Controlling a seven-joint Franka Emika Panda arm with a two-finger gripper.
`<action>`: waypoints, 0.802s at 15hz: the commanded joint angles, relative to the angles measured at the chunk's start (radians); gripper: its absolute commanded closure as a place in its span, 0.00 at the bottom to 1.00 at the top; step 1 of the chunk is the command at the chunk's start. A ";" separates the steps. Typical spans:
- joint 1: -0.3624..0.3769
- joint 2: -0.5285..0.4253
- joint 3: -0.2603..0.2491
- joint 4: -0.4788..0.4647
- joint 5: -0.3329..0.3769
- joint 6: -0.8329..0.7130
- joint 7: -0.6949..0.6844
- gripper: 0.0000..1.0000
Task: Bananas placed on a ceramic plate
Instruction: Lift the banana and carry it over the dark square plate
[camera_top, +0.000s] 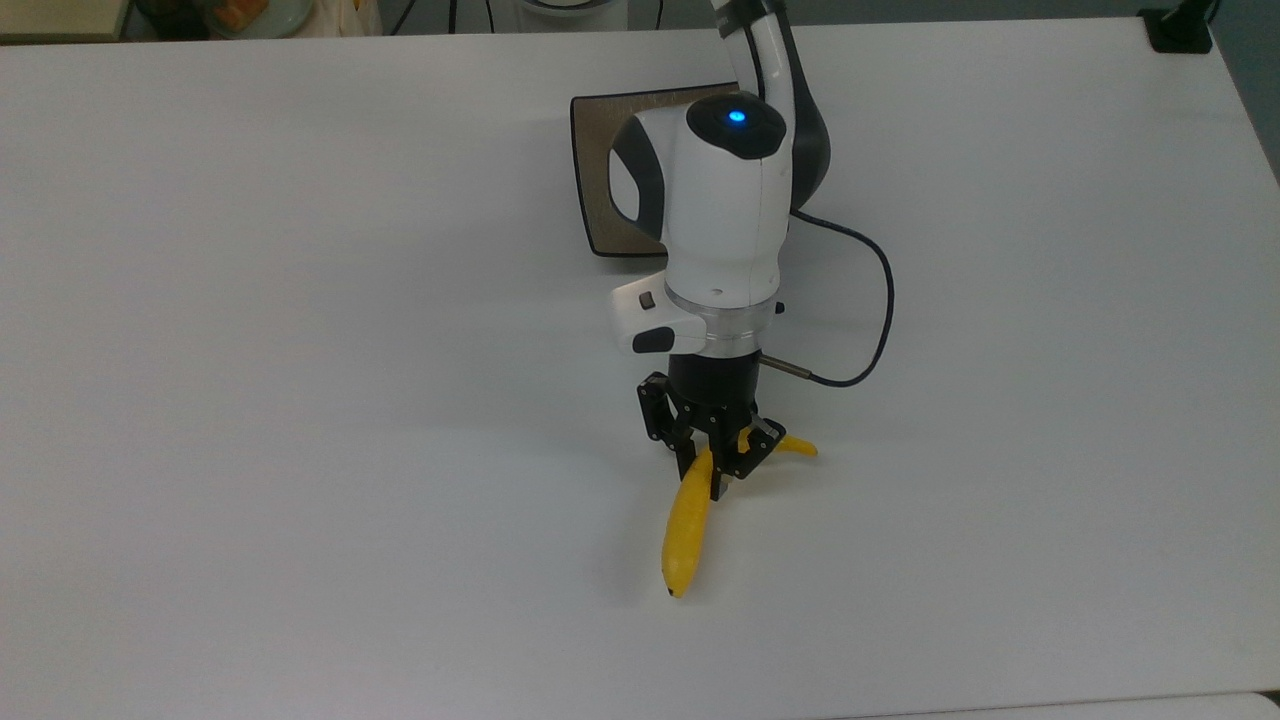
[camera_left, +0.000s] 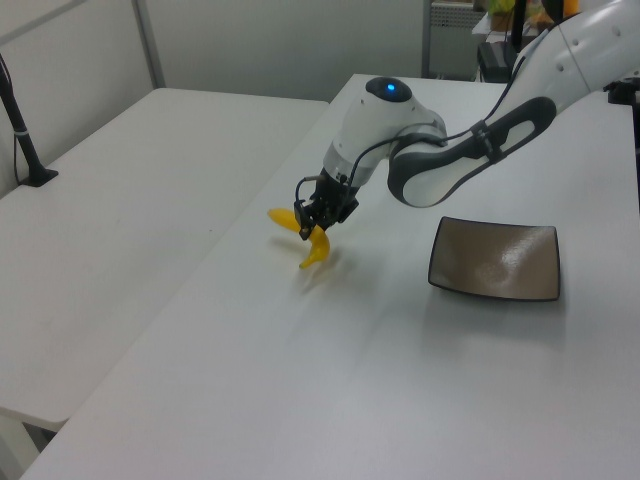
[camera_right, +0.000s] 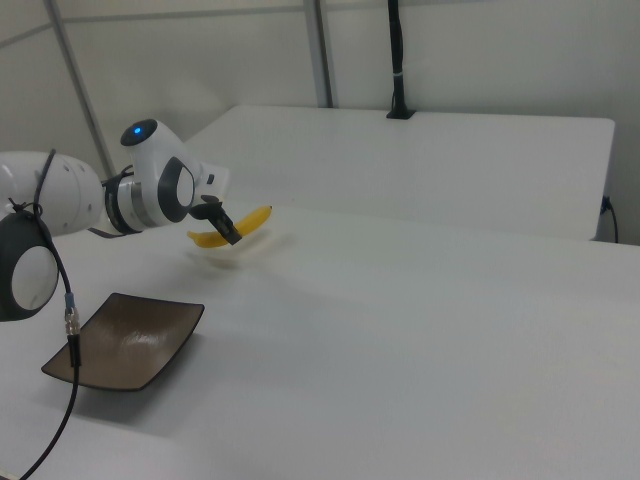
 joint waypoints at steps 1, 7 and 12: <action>-0.009 -0.099 0.003 -0.025 0.002 -0.191 -0.111 0.79; -0.044 -0.277 0.014 -0.126 0.143 -0.382 -0.380 0.81; -0.058 -0.523 0.009 -0.350 0.208 -0.478 -0.638 0.81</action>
